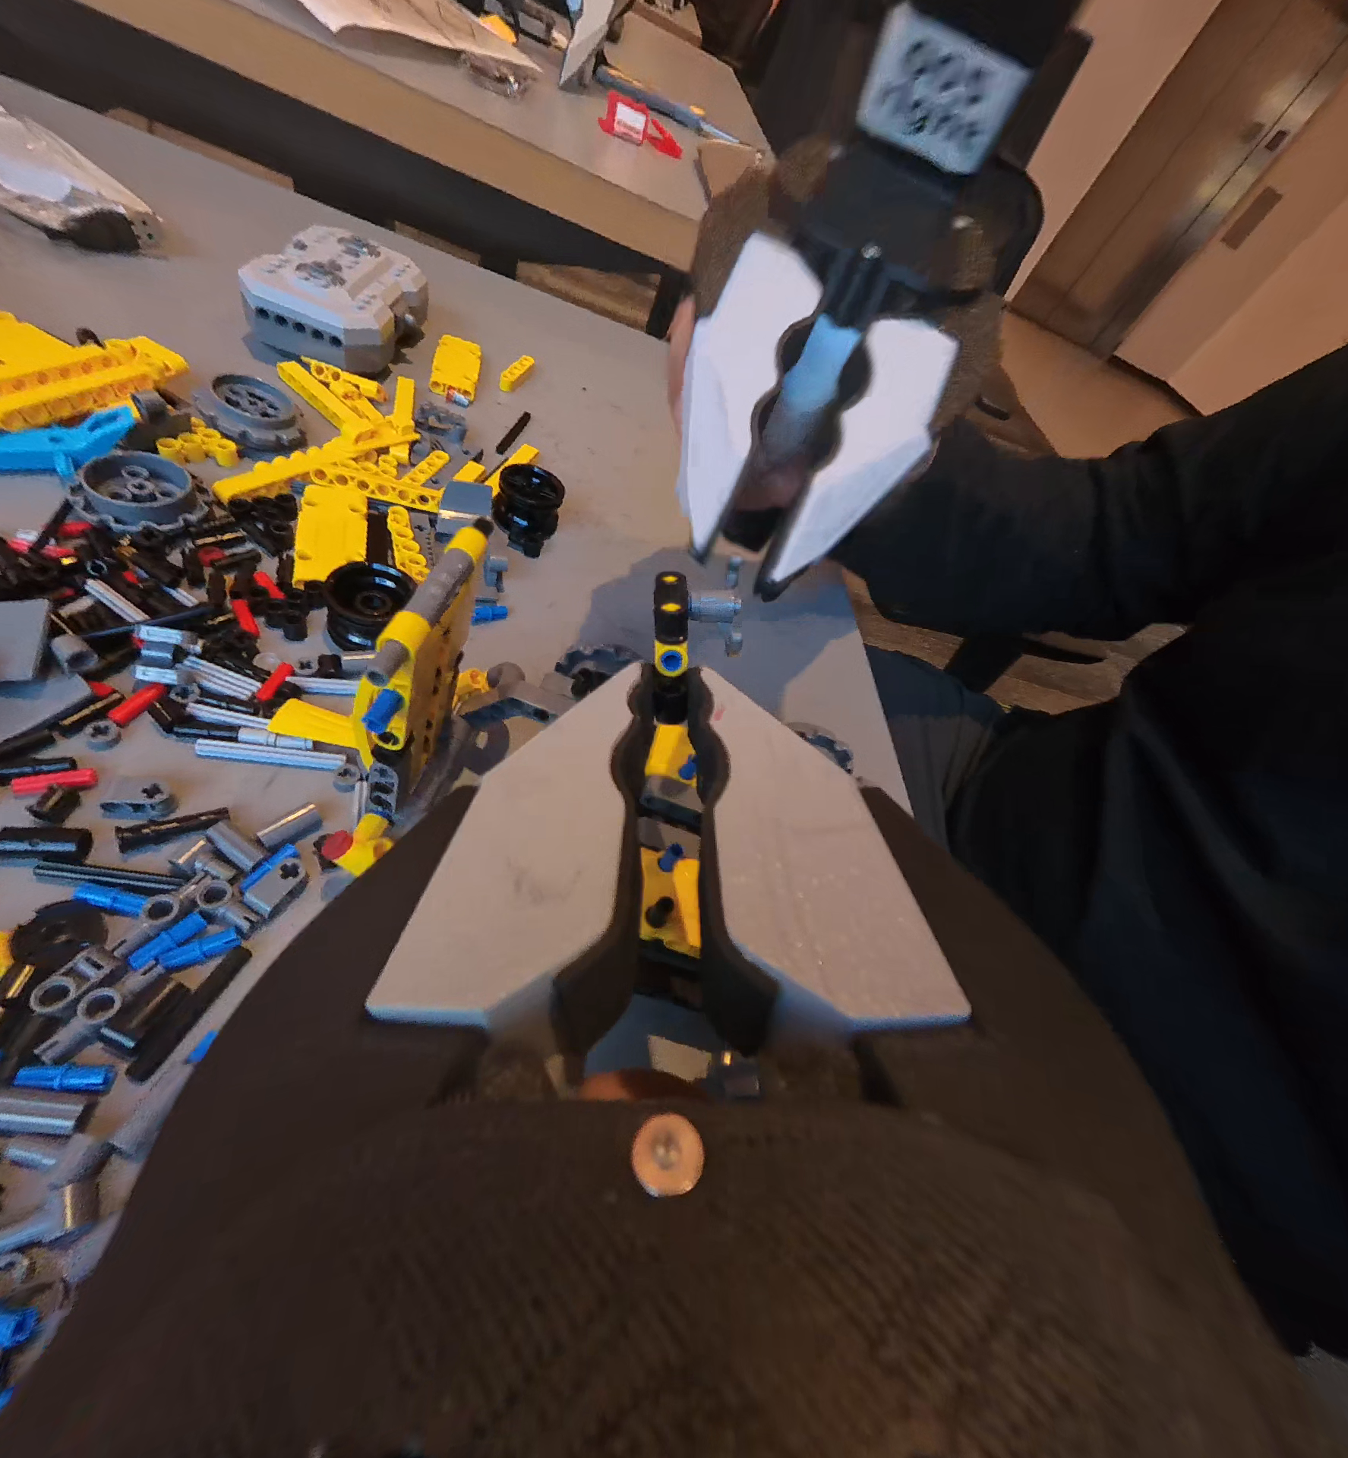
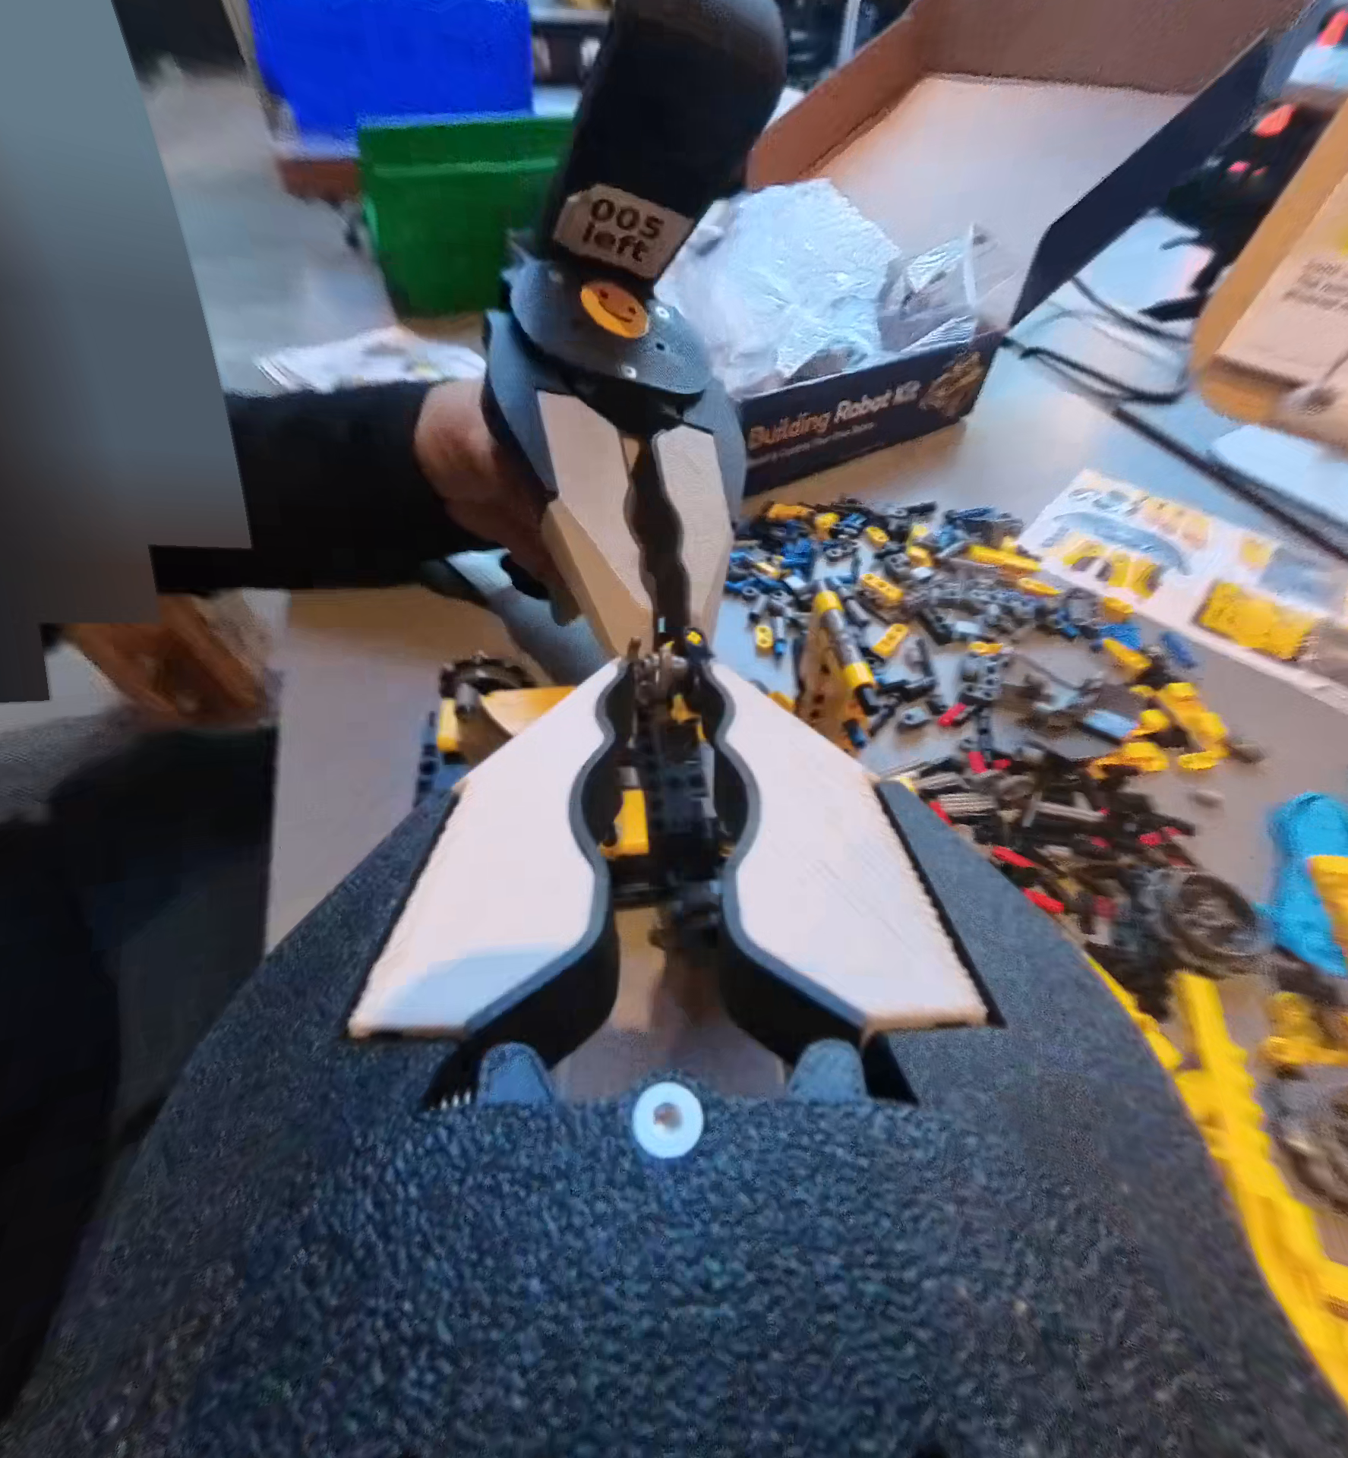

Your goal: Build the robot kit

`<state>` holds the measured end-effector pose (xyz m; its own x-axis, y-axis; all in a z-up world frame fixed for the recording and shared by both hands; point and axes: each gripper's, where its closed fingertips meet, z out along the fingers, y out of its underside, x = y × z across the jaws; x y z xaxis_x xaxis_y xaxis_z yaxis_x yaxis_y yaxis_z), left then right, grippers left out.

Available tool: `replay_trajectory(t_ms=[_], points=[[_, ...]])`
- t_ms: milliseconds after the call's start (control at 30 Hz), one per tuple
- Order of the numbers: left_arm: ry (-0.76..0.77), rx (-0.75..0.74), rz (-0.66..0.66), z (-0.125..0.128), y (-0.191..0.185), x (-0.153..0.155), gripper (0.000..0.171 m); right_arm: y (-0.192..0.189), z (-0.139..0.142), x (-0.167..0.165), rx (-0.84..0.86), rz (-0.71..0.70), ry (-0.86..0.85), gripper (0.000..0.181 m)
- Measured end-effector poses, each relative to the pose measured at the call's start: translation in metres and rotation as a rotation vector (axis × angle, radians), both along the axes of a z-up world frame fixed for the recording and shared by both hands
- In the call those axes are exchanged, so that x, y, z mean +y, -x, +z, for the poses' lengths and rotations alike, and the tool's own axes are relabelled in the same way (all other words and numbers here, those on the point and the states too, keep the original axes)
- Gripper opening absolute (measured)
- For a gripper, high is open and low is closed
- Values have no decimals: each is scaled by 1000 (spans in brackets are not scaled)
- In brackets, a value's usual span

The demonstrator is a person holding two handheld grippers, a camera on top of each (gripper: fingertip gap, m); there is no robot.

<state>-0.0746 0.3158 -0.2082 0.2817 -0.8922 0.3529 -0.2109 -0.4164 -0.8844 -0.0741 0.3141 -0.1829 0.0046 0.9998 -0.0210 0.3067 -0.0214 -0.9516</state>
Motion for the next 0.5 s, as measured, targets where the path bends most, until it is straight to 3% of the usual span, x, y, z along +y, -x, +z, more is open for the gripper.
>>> replay_trajectory(t_ms=[133,267,500], points=[[60,19,-13,-9,-3,-2,4,-5,5,4,-169,-19,-458,25],[117,-10,-39,-9,-8,-6,4,-6,-5,-5,-354,84,-730,27],[137,-12,-18,-10,-4,-3,4,5,-16,-2,-452,97,-886,17]])
